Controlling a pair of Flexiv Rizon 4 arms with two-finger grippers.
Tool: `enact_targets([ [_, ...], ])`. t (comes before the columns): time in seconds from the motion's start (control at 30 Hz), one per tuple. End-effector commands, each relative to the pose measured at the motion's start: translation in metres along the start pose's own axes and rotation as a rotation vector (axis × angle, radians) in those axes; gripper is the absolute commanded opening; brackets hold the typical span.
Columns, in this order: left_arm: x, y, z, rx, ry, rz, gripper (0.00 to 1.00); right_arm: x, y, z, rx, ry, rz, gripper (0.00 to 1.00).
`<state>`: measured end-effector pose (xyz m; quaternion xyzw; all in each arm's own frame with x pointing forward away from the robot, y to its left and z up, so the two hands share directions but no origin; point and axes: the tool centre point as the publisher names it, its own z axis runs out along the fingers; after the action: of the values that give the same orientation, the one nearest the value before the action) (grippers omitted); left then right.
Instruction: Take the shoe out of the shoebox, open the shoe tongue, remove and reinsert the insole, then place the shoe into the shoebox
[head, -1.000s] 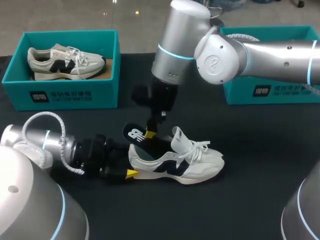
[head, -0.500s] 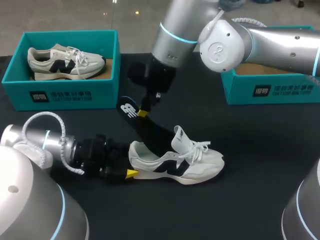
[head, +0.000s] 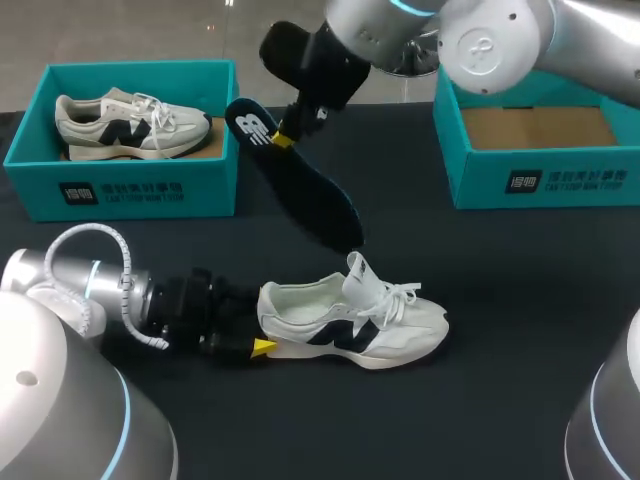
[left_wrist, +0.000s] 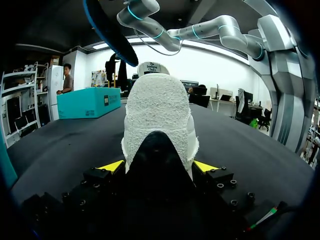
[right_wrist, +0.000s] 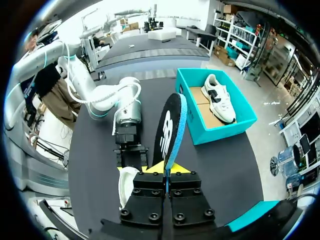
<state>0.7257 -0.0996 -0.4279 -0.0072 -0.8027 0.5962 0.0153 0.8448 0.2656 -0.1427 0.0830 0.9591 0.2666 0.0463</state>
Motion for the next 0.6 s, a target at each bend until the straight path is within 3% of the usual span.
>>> enact_targets([
  [0.03,0.0,0.002,0.001,-0.001,-0.001,0.0,0.0,0.004,-0.004,-0.008,-0.001,-0.03,0.001,0.0],
  [0.53,0.0,0.002,0.001,-0.001,-0.001,0.0,0.0,0.004,-0.004,-0.008,-0.001,-0.03,0.001,0.0],
  [0.6,0.0,0.002,0.001,-0.001,-0.001,0.0,0.0,0.01,-0.003,-0.019,-0.009,0.0,0.074,0.0],
])
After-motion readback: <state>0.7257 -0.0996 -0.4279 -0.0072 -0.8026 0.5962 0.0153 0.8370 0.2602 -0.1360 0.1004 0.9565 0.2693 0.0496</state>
